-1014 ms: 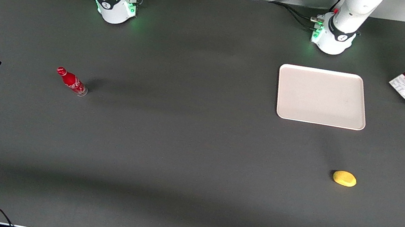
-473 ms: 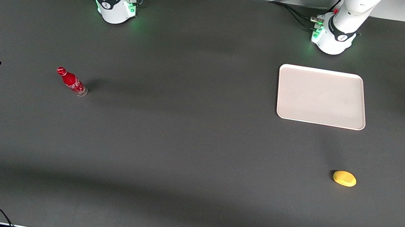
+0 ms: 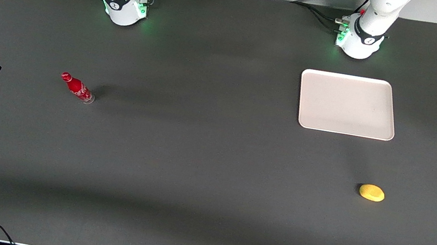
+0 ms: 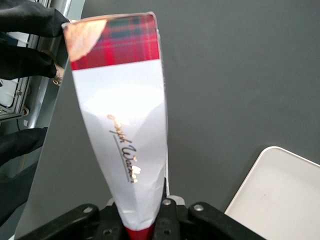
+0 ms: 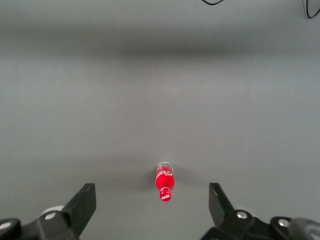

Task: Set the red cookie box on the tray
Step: 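Lift the cookie box upright with the left gripper, then carry the held cookie box over the white tray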

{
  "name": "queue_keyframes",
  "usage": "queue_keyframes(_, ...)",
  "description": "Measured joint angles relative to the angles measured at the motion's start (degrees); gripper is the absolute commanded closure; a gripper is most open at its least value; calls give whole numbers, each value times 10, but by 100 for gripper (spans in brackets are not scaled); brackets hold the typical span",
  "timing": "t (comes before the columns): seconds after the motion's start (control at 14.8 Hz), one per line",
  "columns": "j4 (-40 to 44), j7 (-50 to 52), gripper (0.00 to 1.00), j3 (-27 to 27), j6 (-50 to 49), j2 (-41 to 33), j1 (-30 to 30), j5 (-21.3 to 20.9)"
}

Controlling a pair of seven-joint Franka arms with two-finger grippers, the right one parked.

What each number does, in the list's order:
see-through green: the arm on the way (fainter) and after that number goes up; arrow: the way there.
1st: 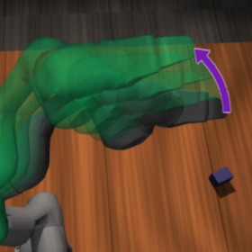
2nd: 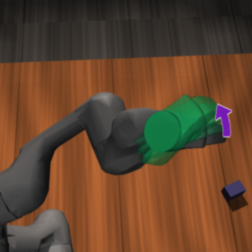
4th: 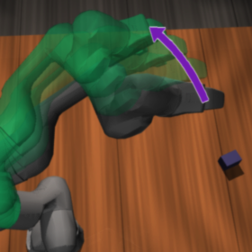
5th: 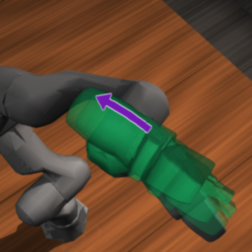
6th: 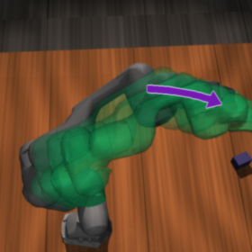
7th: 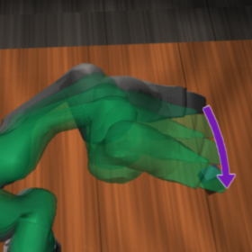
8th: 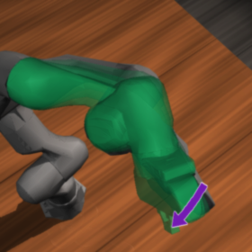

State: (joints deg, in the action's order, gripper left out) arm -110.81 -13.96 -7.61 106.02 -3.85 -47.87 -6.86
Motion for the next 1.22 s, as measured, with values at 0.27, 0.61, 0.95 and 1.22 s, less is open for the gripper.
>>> queue_keyframes(0.27, 3, -79, 100, -21, 0, 8, 1, 1)
queue_keyframes(0.61, 7, -33, 100, -101, -28, 5, 45, 18)
queue_keyframes(0.95, -24, 88, 100, -151, -94, -56, 123, 51)
queue_keyframes(1.22, -184, 92, 100, -149, -13, -124, 150, 103)
